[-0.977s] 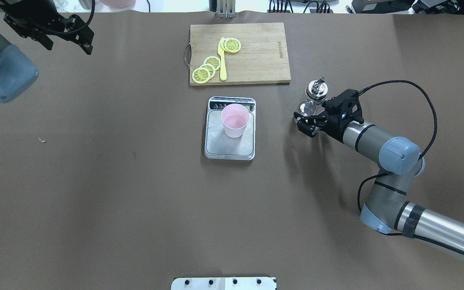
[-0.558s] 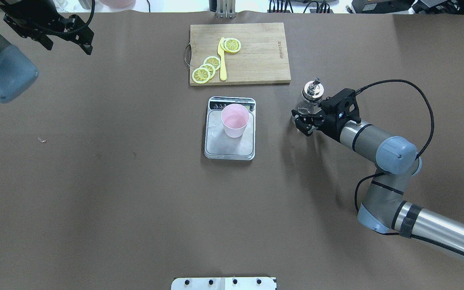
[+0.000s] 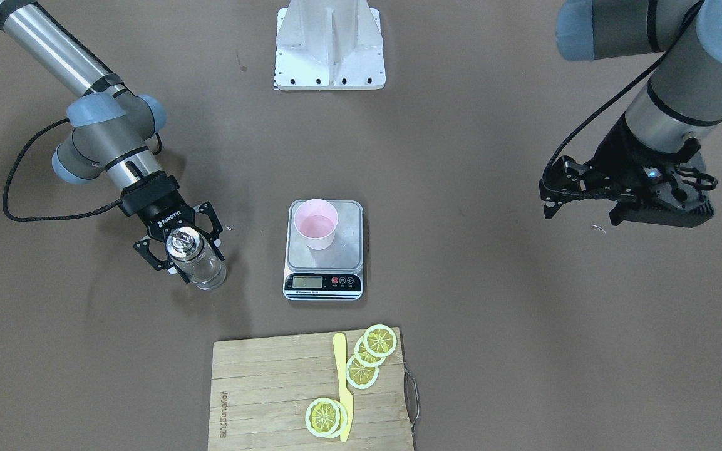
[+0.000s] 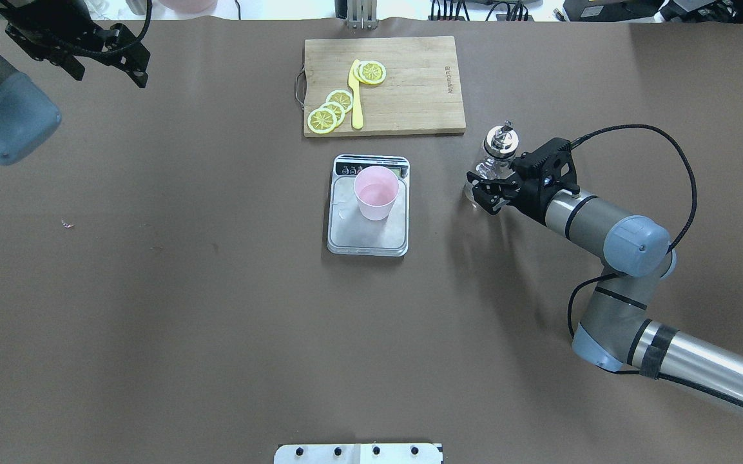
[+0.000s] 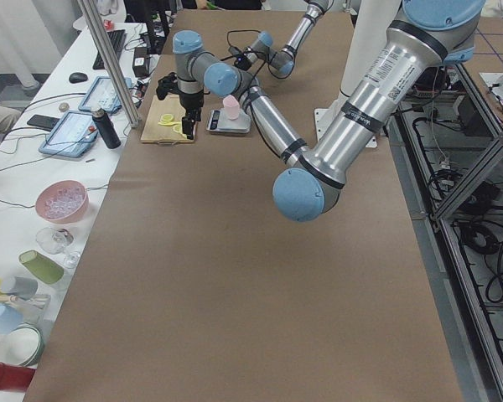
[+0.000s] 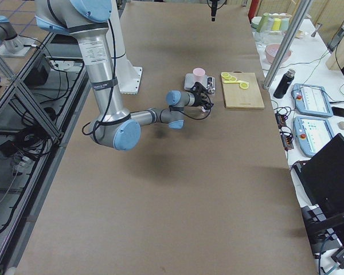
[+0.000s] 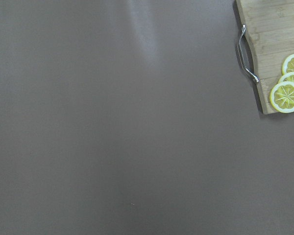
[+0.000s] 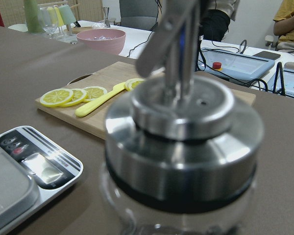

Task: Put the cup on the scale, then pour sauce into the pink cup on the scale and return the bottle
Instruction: 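Lift the bottle with the right gripper and carry it over the pink cup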

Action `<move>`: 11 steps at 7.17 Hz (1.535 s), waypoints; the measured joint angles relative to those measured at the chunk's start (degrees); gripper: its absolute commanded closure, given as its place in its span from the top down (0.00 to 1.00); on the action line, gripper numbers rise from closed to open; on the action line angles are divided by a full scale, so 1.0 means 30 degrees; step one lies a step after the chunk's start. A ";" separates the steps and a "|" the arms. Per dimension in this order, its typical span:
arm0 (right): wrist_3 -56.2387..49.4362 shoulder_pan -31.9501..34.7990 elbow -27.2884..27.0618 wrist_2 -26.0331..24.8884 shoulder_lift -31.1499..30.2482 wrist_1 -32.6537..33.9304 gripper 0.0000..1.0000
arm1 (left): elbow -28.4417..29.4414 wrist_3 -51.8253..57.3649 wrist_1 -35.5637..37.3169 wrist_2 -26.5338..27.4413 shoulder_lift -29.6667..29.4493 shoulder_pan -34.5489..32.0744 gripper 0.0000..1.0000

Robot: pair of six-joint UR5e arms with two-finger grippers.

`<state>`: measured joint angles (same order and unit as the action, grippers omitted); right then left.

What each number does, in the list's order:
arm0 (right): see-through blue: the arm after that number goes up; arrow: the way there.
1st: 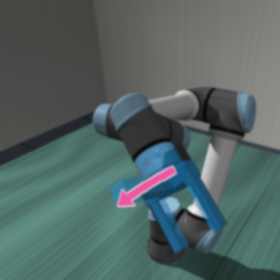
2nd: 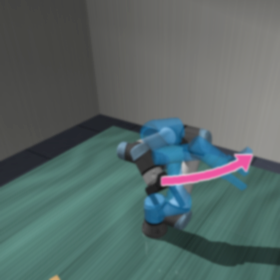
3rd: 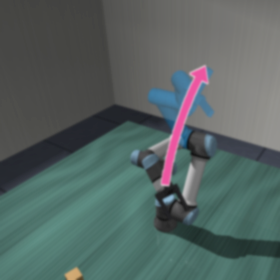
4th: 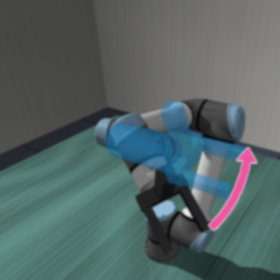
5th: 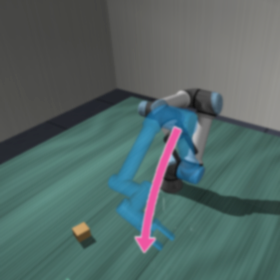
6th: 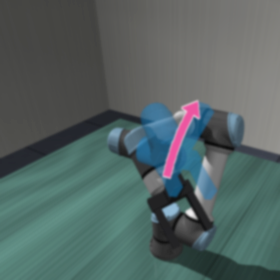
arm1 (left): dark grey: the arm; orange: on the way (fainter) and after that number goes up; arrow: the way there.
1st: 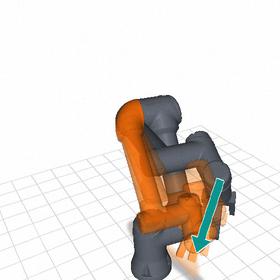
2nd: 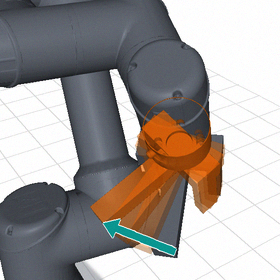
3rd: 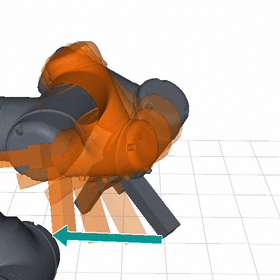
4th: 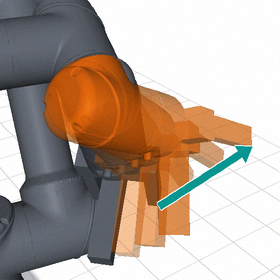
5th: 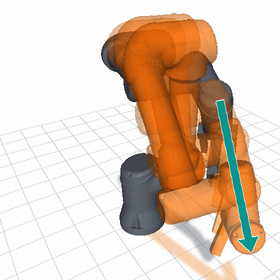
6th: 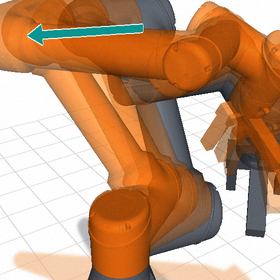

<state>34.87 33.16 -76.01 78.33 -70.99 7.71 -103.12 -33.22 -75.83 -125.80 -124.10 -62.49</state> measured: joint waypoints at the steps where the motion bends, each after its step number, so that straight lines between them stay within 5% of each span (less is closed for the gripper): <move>1: 0.0005 0.0112 -0.0450 0.0116 -0.0051 0.0153 0.18 | -0.0010 0.0000 0.0014 0.0005 0.0000 -0.0008 0.98; 3: -0.0076 0.0467 -0.2329 0.0570 -0.0552 0.1730 0.18 | -0.0019 0.0000 0.0023 0.0007 0.0019 -0.0024 0.98; 7: -0.2522 0.1033 -0.8807 0.1152 -0.1728 1.1690 0.17 | -0.0169 0.1390 0.0008 -0.0187 0.0659 -0.0778 0.98; 11: -0.5694 0.0306 -1.0968 -0.0559 -0.1391 1.8431 0.17 | -0.0132 0.6658 -0.0070 -0.1527 0.3274 -0.2807 0.98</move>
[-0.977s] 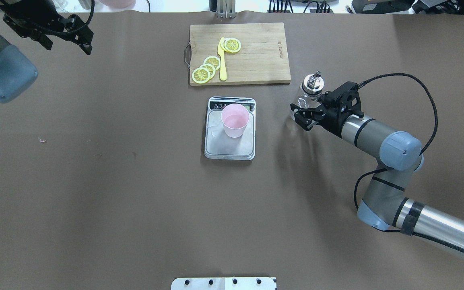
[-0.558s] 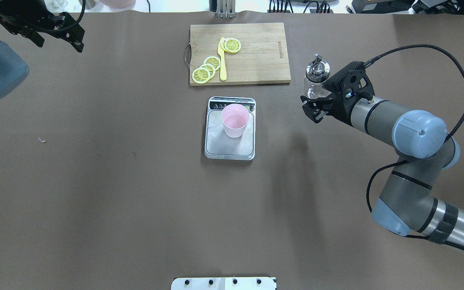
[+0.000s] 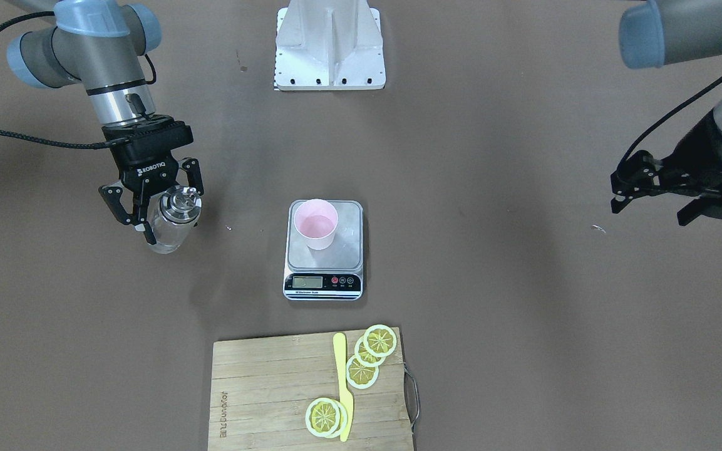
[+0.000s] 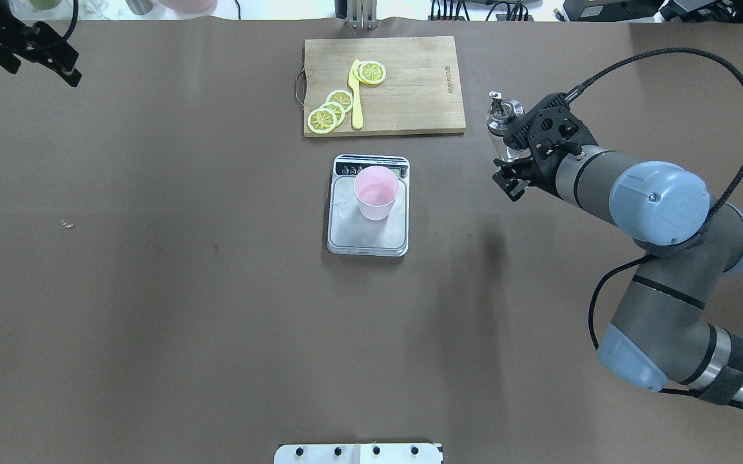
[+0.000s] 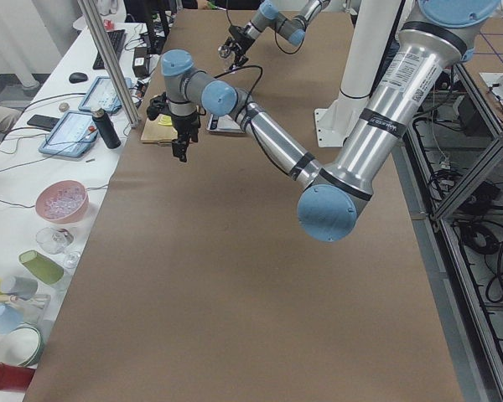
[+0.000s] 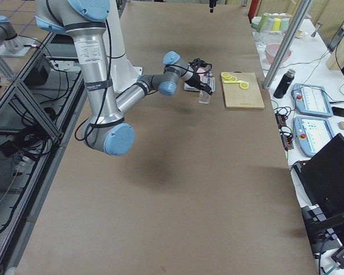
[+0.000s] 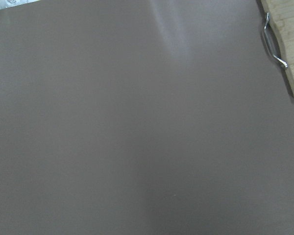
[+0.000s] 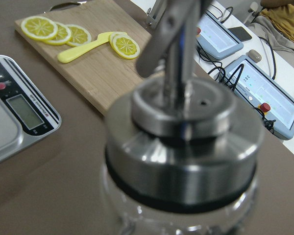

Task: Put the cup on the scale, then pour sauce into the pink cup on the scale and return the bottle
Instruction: 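Lift the bottle with the right gripper and carry it over the pink cup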

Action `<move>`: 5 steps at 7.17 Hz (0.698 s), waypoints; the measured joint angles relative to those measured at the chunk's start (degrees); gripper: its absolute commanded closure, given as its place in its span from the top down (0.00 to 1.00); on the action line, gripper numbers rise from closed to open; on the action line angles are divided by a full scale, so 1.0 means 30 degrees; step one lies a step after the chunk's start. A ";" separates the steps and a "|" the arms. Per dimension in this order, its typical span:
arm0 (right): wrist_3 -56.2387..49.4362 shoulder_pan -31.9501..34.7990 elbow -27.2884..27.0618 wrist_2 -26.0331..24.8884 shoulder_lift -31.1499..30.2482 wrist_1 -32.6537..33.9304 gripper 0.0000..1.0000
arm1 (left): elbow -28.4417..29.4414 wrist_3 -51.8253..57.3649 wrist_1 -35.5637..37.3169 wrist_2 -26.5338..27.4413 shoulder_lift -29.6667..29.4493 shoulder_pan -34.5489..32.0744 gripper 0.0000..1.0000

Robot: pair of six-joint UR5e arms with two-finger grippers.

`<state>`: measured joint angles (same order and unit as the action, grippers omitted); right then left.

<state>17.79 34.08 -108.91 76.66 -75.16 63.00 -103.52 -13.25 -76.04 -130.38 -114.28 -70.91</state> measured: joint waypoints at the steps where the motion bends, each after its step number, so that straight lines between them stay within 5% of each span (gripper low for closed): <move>1: -0.0662 -0.0650 -0.0057 -0.1351 0.0577 0.1592 0.17 | 0.0102 0.1713 -0.0074 -0.0070 0.0921 -0.0647 0.98; 5: -0.2785 -0.2270 -0.0559 -0.4974 0.2736 0.7641 0.17 | 0.0897 0.6288 -0.0299 -0.1145 0.3558 -0.2321 0.98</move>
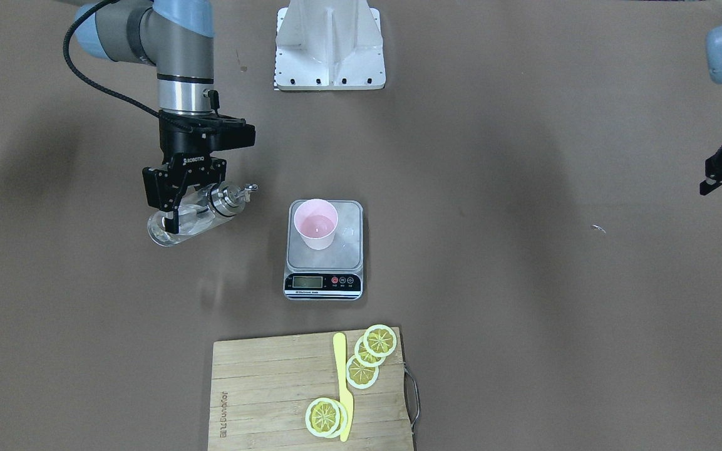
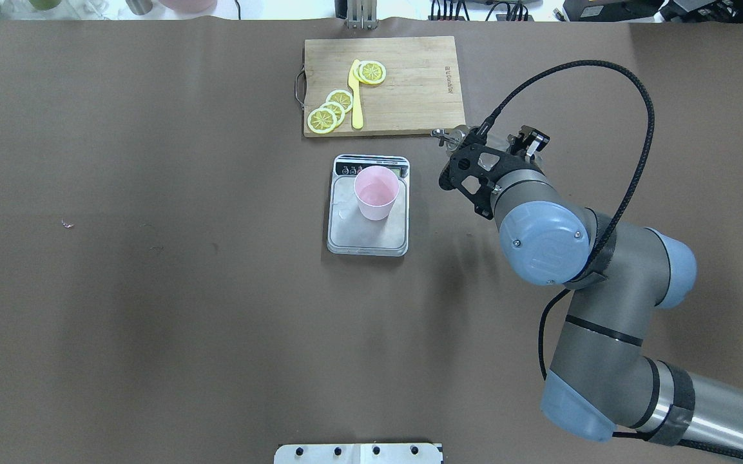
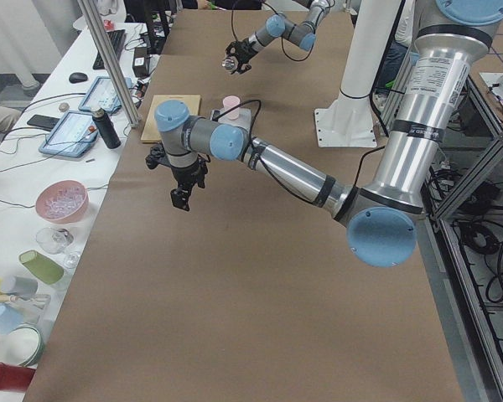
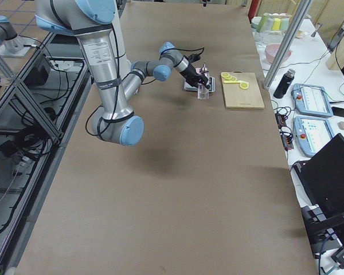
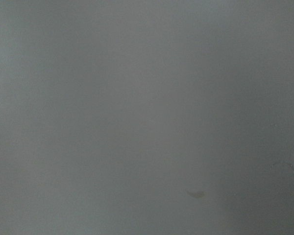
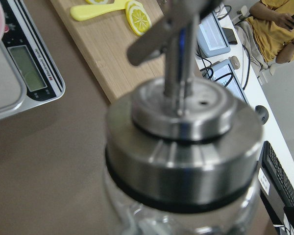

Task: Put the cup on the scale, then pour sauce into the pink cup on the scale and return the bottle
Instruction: 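Lift the bottle with the right gripper and carry it over the pink cup, then tilt the bottle with the right gripper to pour into the pink cup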

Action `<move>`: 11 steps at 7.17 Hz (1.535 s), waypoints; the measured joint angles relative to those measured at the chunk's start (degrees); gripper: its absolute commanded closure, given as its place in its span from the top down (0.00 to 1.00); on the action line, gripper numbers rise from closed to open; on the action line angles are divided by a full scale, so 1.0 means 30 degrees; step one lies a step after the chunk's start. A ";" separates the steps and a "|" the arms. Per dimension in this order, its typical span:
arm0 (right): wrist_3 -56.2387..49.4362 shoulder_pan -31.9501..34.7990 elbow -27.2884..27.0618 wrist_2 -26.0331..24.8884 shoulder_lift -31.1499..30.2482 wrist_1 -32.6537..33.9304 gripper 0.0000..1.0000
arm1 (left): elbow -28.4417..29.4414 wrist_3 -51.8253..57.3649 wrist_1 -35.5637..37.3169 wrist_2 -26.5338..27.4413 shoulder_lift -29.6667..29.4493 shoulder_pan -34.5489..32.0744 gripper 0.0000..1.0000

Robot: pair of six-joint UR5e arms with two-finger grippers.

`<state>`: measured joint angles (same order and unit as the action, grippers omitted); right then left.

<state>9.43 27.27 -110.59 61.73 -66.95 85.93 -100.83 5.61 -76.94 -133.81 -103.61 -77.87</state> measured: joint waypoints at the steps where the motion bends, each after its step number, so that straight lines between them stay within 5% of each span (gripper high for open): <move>1: -0.0446 -0.0260 -0.0248 -0.0583 0.0337 0.1283 0.17 | 0.0210 0.0910 -0.0027 -0.0157 0.0467 -0.0296 0.98; 6: -0.0914 -0.0731 -0.0202 -0.2036 0.1717 0.5264 0.14 | 0.2835 0.2862 -0.3479 -0.0837 0.2028 -0.1237 0.98; 11: -0.1665 -0.0768 0.2098 -0.3062 0.3523 0.6127 0.15 | 0.3951 0.3545 -0.3999 -0.1047 0.2045 -0.1830 0.98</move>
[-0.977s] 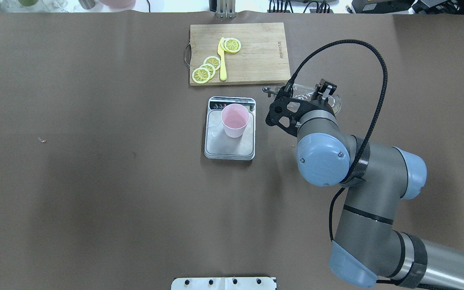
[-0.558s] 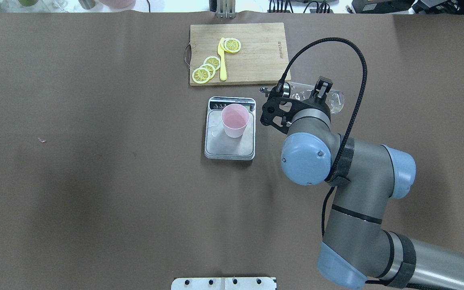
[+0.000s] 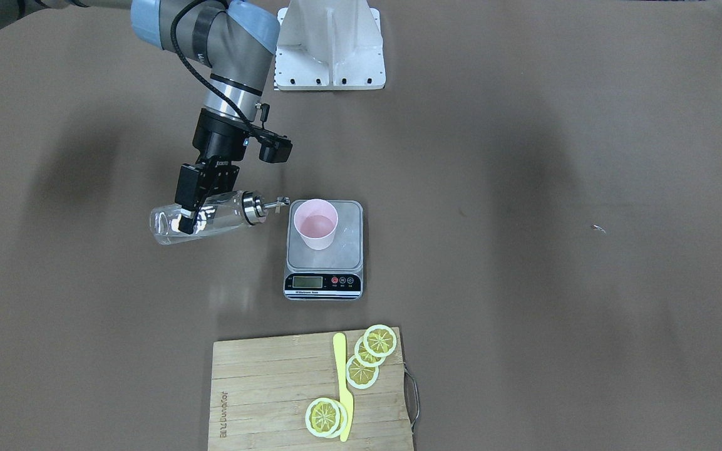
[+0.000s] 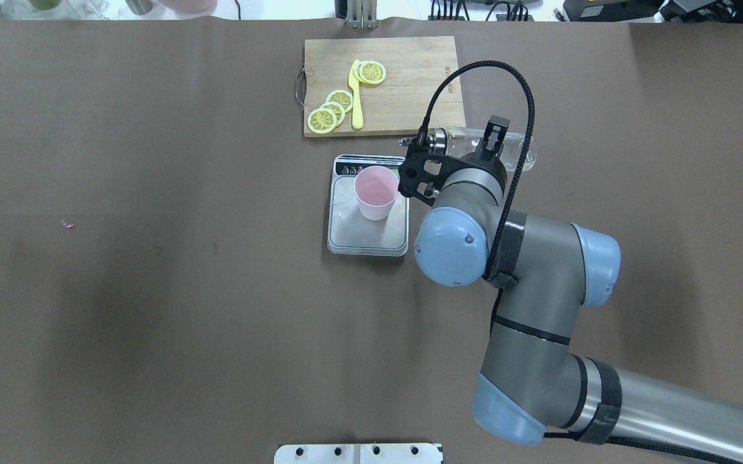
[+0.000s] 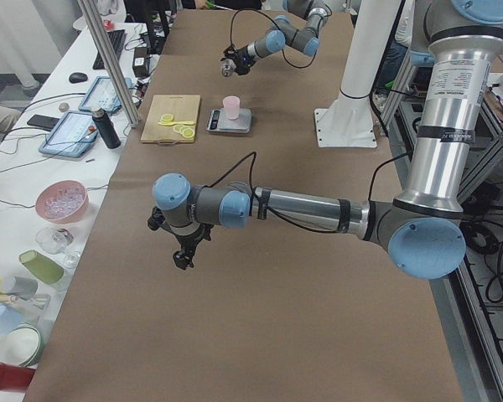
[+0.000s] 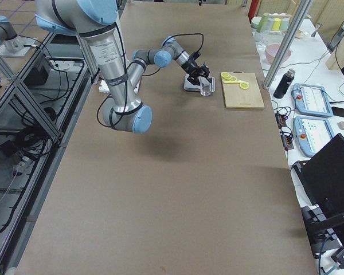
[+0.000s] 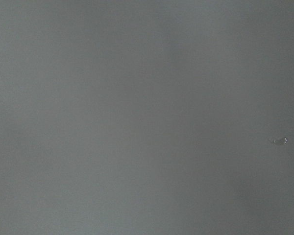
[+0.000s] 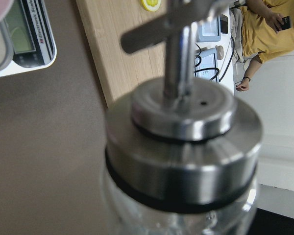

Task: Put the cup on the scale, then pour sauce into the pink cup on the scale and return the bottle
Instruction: 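Tilt the bottle with the right gripper to pour into the pink cup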

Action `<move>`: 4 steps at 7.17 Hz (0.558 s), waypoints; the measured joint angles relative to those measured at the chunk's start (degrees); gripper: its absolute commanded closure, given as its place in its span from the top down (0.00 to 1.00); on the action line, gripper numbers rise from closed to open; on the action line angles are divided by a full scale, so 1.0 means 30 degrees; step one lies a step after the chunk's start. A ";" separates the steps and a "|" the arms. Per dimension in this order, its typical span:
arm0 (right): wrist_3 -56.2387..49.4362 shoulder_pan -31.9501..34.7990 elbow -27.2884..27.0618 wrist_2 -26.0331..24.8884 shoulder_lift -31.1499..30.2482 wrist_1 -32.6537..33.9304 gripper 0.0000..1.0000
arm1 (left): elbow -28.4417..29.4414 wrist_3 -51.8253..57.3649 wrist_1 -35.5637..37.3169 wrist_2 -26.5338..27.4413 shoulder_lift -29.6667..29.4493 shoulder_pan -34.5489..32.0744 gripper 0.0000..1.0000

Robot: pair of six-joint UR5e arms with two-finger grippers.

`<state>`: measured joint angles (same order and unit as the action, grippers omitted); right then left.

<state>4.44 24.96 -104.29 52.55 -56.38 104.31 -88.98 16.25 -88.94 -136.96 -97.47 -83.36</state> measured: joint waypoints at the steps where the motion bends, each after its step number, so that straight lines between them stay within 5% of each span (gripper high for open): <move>1: -0.0011 -0.0038 0.0538 -0.0119 0.0409 0.0004 0.15 | 0.0048 0.0003 -0.0002 -0.0012 0.0000 -0.0034 0.98; 4: -0.0160 -0.0260 0.1106 -0.0694 0.0763 0.0295 0.14 | 0.0095 0.0004 0.0024 -0.0002 0.0000 -0.0169 0.98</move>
<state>3.96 24.18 -100.98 50.47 -54.09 105.19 -88.69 16.26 -88.87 -136.96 -97.47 -83.87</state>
